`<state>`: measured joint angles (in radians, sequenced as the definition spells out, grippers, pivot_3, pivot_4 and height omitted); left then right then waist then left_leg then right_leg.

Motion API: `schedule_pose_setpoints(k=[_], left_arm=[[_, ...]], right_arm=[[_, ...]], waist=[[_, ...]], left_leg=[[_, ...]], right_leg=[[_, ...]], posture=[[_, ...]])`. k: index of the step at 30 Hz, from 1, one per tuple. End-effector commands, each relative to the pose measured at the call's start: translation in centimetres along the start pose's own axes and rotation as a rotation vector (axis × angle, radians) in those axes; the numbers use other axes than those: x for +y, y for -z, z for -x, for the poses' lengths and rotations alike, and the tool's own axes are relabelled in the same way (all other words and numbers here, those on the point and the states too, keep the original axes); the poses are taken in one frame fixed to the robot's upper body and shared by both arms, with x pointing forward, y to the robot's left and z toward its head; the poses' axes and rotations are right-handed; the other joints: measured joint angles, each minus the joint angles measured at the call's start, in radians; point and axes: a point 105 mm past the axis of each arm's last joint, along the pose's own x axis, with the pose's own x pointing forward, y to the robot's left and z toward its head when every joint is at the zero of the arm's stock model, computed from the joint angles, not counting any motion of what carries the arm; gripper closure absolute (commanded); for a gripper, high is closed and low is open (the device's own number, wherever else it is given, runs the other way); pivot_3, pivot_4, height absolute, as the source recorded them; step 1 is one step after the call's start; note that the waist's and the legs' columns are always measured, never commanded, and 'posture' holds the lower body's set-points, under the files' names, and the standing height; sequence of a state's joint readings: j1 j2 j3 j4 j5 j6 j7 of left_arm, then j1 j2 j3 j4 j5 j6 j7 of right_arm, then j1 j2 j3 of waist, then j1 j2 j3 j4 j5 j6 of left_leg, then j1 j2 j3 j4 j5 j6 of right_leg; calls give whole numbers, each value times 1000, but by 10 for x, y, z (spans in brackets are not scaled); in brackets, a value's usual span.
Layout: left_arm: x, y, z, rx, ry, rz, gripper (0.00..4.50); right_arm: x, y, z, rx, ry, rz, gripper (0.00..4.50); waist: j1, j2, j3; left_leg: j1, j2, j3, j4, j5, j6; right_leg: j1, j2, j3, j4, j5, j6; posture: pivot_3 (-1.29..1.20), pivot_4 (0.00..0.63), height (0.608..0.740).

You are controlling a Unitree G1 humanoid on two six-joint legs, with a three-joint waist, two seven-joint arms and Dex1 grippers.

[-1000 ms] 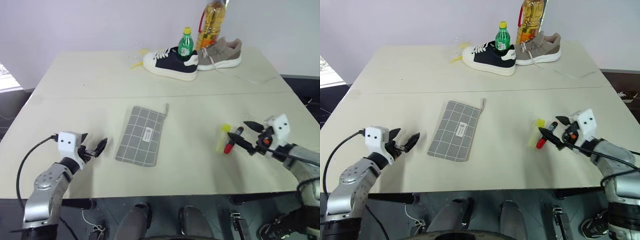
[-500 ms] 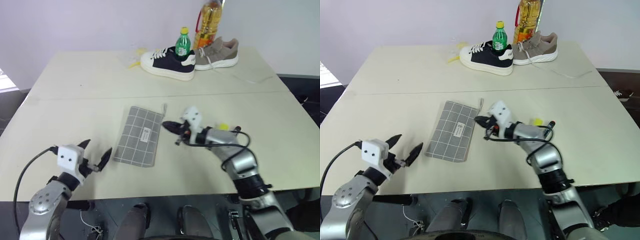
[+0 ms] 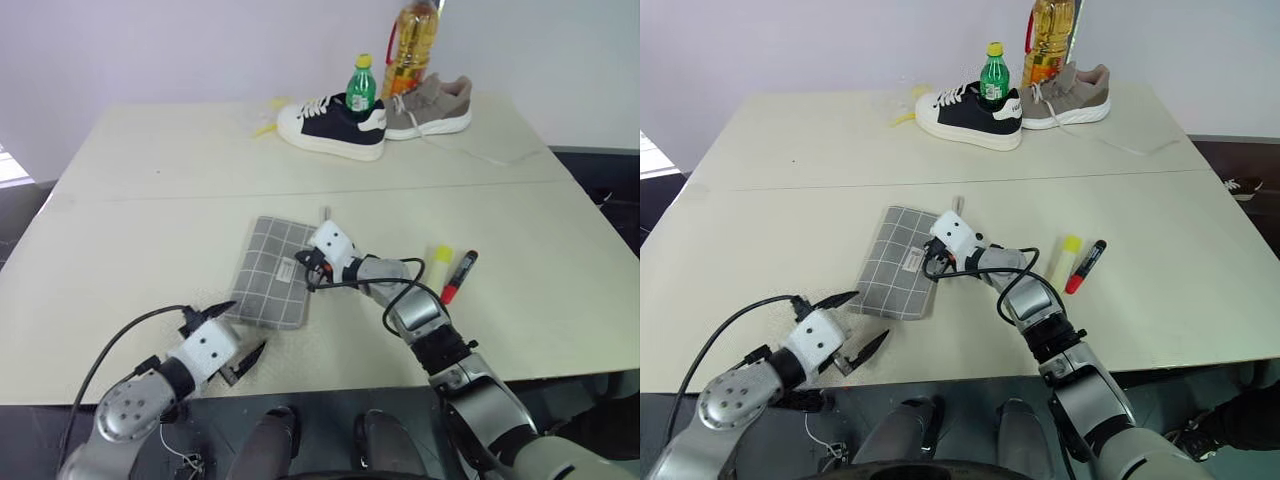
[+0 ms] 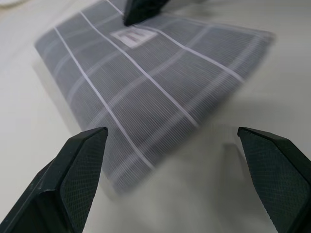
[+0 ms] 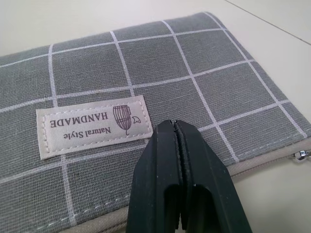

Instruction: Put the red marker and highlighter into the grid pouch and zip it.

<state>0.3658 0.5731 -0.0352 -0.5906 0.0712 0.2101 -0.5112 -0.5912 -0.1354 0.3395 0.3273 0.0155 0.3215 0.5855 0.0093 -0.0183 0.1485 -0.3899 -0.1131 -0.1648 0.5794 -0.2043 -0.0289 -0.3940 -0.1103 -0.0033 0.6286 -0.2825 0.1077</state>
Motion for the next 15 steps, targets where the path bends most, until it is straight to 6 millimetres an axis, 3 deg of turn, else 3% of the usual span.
schedule_pose_setpoints(k=[1,13,15], left_arm=[[-7,-6,-16,-1,4,-58,0],[2,-12,-46,-12,-2,-129,0],[5,-15,-47,-32,-17,-138,520]], right_arm=[[1,-9,-4,-22,1,-8,4447],[11,-10,-6,-16,-15,-38,4447],[11,-9,-5,-12,-12,-42,4500]], waist=[[0,1,0],[-4,2,-1],[-4,2,-1]], left_leg=[[0,0,0,0,0,0],[2,5,-1,0,0,-4],[2,5,-1,0,0,-4]], right_leg=[[0,0,0,0,1,1],[1,6,0,2,2,2],[1,6,0,2,2,2]], posture=[[0,150,734],[0,150,734],[0,150,734]])
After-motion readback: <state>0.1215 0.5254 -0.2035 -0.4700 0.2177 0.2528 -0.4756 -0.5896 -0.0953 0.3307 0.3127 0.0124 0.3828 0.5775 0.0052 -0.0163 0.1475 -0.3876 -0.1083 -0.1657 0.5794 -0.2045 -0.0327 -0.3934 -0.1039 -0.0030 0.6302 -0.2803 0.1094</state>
